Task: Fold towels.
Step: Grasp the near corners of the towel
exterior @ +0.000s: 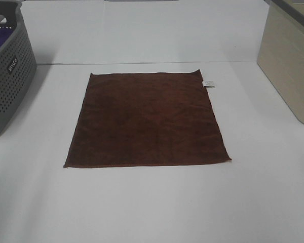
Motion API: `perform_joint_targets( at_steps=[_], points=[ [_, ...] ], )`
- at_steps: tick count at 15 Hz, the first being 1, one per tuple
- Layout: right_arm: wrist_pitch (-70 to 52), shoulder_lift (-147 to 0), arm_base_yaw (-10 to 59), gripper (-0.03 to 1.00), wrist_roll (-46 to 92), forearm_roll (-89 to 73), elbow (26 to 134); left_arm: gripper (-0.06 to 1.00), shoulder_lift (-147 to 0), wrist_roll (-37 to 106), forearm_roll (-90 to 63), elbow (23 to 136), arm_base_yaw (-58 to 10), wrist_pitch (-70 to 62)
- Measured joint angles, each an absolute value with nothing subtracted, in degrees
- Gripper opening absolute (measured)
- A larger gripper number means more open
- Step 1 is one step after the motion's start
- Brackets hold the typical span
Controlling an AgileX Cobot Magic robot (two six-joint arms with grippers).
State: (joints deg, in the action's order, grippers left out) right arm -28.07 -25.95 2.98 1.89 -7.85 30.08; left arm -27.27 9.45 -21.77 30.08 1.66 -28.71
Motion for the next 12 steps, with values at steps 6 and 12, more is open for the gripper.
perform_joint_targets(
  at_steps=[6,12],
  points=[
    [-25.6,-59.0,5.5,0.7,8.1,-11.3,40.8,0.71,-58.2,33.8,-48.3,31.3,1.7,-26.7],
    [-27.8,-84.7,5.5,0.7,10.9,-21.5,51.6,0.71,-83.2,47.7,-66.9,38.3,-2.8,-26.6]
  ],
)
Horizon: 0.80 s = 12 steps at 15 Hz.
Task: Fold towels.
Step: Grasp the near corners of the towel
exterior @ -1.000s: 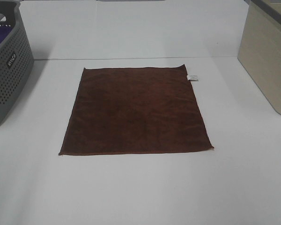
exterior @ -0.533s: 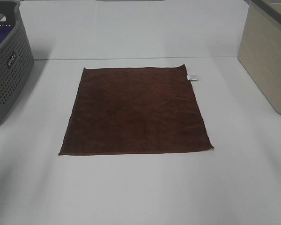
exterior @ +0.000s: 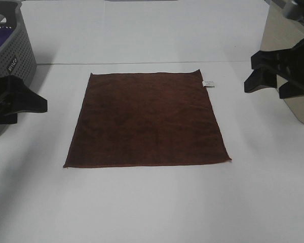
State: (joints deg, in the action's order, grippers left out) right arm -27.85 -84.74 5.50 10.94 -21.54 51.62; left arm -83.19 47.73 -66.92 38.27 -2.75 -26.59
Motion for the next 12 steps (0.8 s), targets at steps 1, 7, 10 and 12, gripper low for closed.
perform_joint_targets(
  at_steps=[1,7,10,12],
  points=[
    [-28.4,-87.6,5.5,0.7,10.9,-21.8,52.8,0.71,-86.5,48.0,-68.9,39.4,-3.6,-26.6],
    [-42.0,-101.5,-1.4,0.67,21.5,-32.1,59.7,0.71,-102.7,47.8,-72.9,47.8,-2.7,-35.4],
    [-48.9,-106.2,-8.5,0.66,34.7,-46.1,59.9,0.71,-106.5,48.4,-74.2,49.3,0.6,-38.8],
    [-49.3,-109.3,-8.9,0.66,37.8,-47.6,60.0,0.72,-109.5,50.5,-75.3,49.4,0.7,-40.3]
  ],
)
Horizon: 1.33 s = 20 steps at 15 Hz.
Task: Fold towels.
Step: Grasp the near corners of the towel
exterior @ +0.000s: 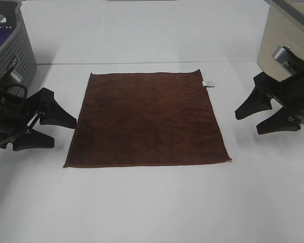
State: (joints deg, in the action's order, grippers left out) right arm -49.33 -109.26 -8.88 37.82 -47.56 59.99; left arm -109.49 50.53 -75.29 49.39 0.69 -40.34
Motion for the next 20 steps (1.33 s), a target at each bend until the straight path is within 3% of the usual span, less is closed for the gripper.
perform_joint_targets(
  at_steps=[8,13,15,18,19,20],
  points=[
    [-47.1,-118.7,-4.3,0.66,40.5,-50.4,60.4,0.76,-116.9,56.0,-79.6,50.2,0.1,-42.2],
    [-45.3,-120.0,2.3,0.64,40.5,-54.4,60.9,0.75,-119.5,56.4,-81.5,54.8,-8.0,-41.4],
    [-44.0,-120.6,3.4,0.48,40.5,-55.6,60.9,0.6,-119.8,54.6,-81.5,55.5,-9.3,-39.0],
    [-42.7,-121.5,3.4,0.06,40.5,-55.2,60.8,0.07,-119.9,53.0,-81.1,55.5,-9.4,-36.6],
    [-43.0,-121.6,3.4,0.0,40.2,-55.2,60.8,0.01,-119.9,52.8,-80.9,55.6,-9.4,-36.8],
    [-43.4,-121.6,3.4,0.0,39.2,-54.7,60.8,0.0,-119.9,52.6,-80.5,55.6,-9.4,-37.5]
  ],
)
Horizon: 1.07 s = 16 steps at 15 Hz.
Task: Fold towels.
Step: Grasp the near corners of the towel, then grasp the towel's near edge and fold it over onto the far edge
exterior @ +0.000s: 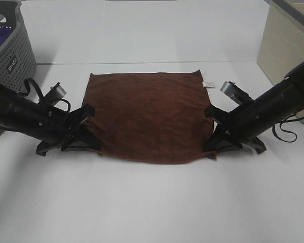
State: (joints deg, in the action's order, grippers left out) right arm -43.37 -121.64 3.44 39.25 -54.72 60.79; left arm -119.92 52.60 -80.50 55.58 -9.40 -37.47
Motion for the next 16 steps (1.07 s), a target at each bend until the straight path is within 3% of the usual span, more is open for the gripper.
perform_joint_targets(
  at_steps=[6,10,14,16],
  points=[
    [-44.7,-113.3,3.4,0.0,32.6,-48.8,51.7,0.0,-119.9,38.4,-63.6,55.6,-10.2,-47.0],
    [-44.7,-110.9,3.4,0.0,31.6,-48.1,44.5,0.0,-114.0,35.8,-61.4,47.8,-12.8,-43.5],
    [-45.6,-109.0,3.7,0.0,31.5,-48.4,44.0,0.0,-108.5,35.0,-62.9,45.3,-12.9,-38.4],
    [-45.4,-107.8,3.7,0.0,31.4,-47.6,48.8,0.0,-108.3,34.9,-62.9,47.5,-12.9,-37.8]
  ],
)
